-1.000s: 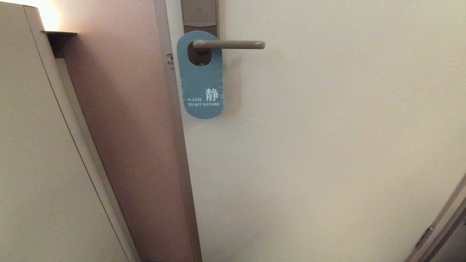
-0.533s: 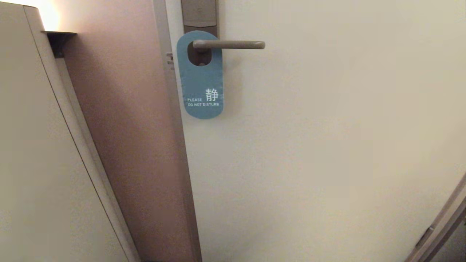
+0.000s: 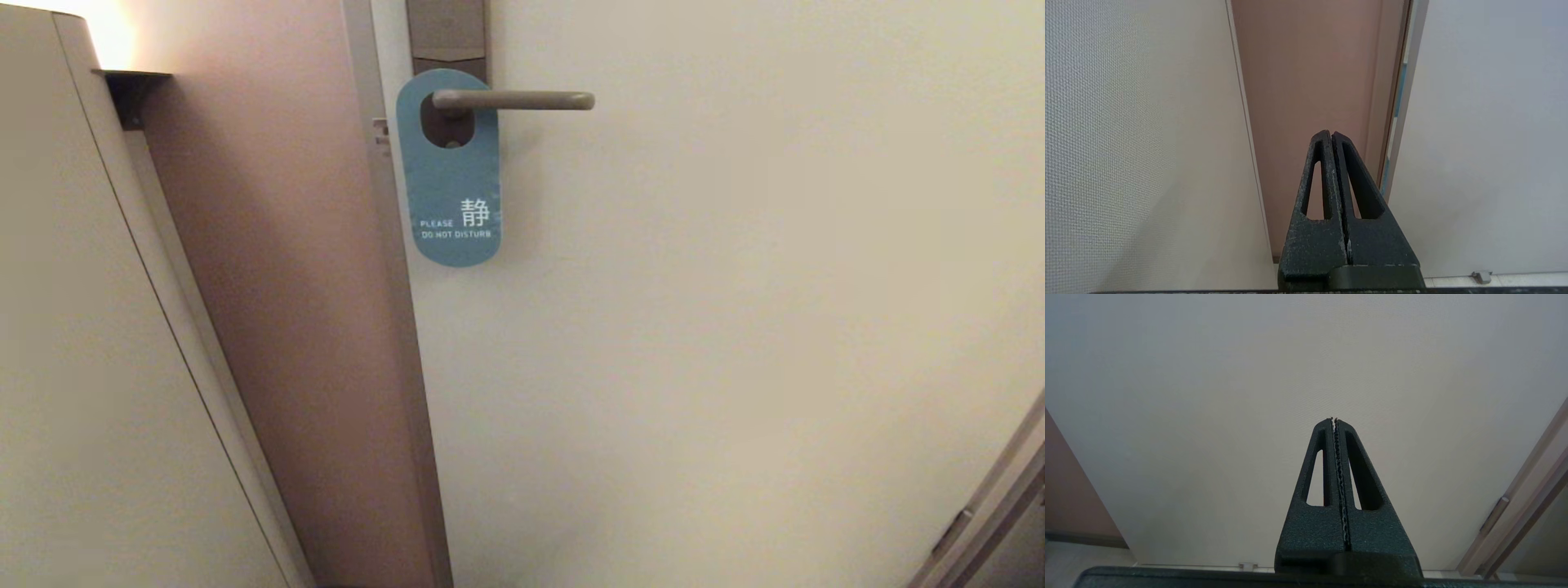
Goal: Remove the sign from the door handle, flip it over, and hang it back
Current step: Take down the sign
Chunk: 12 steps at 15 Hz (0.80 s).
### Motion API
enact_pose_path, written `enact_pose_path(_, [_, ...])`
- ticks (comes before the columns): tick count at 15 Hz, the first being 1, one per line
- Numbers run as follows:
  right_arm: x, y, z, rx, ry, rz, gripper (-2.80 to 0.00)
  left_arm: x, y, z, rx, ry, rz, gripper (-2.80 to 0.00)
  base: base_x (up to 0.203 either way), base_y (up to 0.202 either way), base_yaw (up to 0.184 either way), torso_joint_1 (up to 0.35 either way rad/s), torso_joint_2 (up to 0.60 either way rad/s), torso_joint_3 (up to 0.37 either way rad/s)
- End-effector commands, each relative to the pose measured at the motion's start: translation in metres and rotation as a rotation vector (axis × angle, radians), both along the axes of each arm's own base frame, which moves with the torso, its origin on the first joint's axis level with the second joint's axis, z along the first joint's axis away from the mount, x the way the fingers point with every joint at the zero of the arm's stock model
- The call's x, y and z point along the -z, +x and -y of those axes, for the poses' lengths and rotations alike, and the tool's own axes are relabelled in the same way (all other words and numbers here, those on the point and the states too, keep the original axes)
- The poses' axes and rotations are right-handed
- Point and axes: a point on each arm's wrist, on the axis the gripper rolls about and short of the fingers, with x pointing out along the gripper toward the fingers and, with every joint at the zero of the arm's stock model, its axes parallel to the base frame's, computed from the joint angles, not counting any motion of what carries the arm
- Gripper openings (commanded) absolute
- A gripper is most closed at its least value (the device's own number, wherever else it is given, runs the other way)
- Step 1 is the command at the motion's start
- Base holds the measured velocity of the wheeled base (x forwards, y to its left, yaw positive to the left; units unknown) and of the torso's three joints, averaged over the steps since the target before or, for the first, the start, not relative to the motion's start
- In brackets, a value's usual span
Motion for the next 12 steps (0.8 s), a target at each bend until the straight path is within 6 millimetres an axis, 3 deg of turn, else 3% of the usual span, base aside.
enact_pose_path(1, [0.000,0.000,0.000,0.001,0.000,0.001,-2.80,0.000,0.000,0.000,-0.002,0.000,-0.002,-2.80,0.000,0.000,0.000,0.000,0.00,0.000])
enact_pose_path(9, [0.000,0.000,0.000,0.001,0.000,-0.001,-2.80,-0.005,0.000,0.000,0.002,0.037,0.048,-2.80,0.000,0.000,0.000,0.000,0.00,0.000])
enact_pose_path(12, [0.000,0.000,0.000,0.001,0.000,0.000,-2.80,-0.013,-0.002,0.002,0.079,0.042,0.090,-2.80,0.000,0.000,0.000,0.000,0.00,0.000])
